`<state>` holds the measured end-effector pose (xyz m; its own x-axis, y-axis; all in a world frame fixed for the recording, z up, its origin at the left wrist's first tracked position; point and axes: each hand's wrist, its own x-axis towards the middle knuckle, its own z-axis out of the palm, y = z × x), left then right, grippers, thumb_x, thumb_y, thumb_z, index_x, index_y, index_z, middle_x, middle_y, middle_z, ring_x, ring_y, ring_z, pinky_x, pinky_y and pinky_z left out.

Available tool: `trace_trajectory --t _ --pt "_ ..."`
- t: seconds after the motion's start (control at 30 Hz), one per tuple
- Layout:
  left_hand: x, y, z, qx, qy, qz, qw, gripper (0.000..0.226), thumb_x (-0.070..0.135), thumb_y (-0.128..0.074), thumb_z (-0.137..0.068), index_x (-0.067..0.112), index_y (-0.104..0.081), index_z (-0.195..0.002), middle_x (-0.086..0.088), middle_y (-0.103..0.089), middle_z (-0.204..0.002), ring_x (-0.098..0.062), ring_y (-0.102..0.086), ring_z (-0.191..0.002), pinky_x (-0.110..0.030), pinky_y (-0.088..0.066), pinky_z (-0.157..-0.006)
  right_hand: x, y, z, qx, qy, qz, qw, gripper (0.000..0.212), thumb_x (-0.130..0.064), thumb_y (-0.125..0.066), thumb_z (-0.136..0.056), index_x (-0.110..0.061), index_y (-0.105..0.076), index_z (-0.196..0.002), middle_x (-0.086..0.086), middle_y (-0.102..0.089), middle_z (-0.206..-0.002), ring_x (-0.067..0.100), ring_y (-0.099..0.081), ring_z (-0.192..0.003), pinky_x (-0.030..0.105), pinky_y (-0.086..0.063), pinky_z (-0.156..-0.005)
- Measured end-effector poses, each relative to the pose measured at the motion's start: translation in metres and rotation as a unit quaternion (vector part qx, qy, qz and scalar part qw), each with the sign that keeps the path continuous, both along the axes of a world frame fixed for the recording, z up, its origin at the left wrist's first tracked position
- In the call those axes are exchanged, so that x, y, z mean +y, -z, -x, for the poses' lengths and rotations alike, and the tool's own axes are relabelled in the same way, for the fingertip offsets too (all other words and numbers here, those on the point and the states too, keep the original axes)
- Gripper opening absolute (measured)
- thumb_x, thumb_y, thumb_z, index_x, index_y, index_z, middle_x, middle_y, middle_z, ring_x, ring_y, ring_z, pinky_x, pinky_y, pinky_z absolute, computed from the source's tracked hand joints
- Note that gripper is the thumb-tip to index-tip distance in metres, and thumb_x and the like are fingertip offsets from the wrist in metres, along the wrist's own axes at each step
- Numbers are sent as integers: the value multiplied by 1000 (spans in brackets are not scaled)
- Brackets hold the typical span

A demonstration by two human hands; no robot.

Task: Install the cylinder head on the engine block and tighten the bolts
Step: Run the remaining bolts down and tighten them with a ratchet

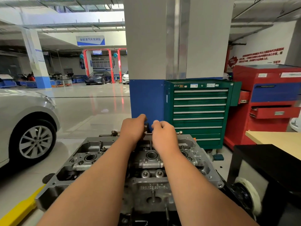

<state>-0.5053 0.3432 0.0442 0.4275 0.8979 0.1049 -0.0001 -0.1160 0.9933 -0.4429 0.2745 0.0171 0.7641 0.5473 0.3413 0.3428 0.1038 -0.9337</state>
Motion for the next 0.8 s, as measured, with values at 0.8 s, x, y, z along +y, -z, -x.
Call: trace_trajectory --t 0.8 --pt "-26 6 -45 -164 48 -7 985 32 28 -51 -94 21 -34 -67 6 -34 -50 -16 -31 -48 -32 -30 -55 -53 -5 -57 168 34 -60 983 31 -26 -41 -99 -12 -61 -79 1 -54 -61 14 -46 -49 31 -39 -51"
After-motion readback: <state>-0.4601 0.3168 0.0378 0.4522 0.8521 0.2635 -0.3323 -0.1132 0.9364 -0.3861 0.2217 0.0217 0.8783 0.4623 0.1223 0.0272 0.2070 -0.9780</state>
